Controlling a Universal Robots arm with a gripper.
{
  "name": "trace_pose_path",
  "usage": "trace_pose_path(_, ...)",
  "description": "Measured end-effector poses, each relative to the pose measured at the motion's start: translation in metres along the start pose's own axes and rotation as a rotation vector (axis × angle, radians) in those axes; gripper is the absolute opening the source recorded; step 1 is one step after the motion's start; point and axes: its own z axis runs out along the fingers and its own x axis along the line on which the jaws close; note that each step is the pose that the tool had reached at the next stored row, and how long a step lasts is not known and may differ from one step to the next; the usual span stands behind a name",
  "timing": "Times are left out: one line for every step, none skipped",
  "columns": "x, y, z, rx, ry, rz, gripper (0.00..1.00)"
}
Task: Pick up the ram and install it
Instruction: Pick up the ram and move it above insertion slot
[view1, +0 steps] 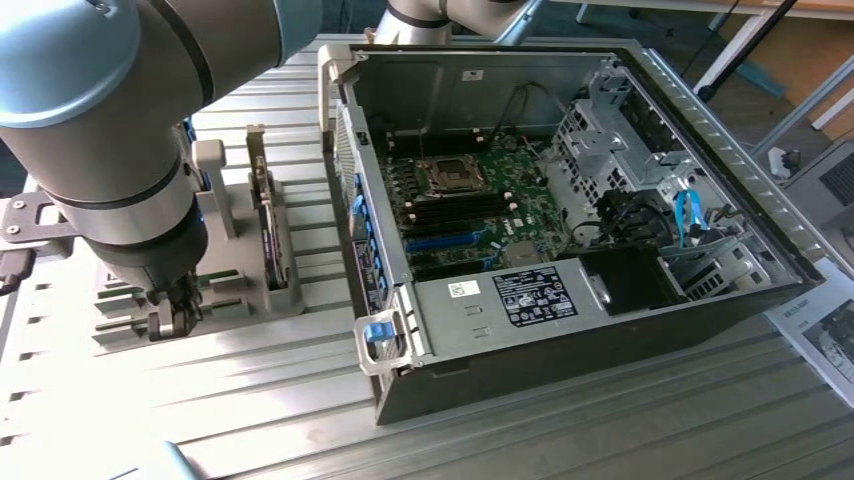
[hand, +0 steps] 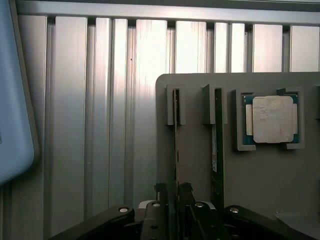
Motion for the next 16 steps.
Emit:
trace_pose_path(0.0000, 0.0000, 0.0000, 0.0000, 0.0000, 0.000, 0.24)
trace_pose_path(0.0000, 0.0000, 0.0000, 0.0000, 0.0000, 0.000, 0.24)
trace_pose_path(0.0000, 0.0000, 0.0001, 0.0002, -0.0001, 0.000, 0.24)
trace_pose_path(-0.0004, -0.0002, 0.0004, 0.0004, -0.0004, 0.000, 0.24)
trace_pose_path(-0.0011, -0.0001, 0.0003, 0.0001, -0.0001, 0.000, 0.24)
trace_pose_path(-0.0018, -0.0001, 0.0004, 0.0002, -0.0002, 0.000, 0.24)
trace_pose_path(-0.0027, -0.0001, 0.0005, 0.0002, -0.0004, 0.000, 0.24)
trace_pose_path(-0.0032, -0.0001, 0.0006, 0.0001, -0.0005, 0.000, 0.24)
trace_pose_path(-0.0033, -0.0001, 0.0007, 0.0002, -0.0006, 0.000, 0.24)
trace_pose_path(-0.0033, -0.0001, 0.0007, 0.0001, -0.0006, 0.000, 0.24)
trace_pose_path(-0.0033, -0.0001, 0.0007, 0.0000, -0.0005, 0.000, 0.24)
trace_pose_path(-0.0033, -0.0001, 0.0012, 0.0001, -0.0006, 0.000, 0.24)
trace_pose_path(-0.0033, -0.0002, 0.0020, 0.0002, -0.0006, 0.000, 0.24)
trace_pose_path(-0.0033, -0.0002, 0.0029, 0.0001, -0.0006, 0.000, 0.24)
trace_pose_path(-0.0032, -0.0002, 0.0037, 0.0001, -0.0005, 0.000, 0.24)
trace_pose_path(-0.0032, -0.0002, 0.0045, 0.0001, -0.0005, 0.000, 0.24)
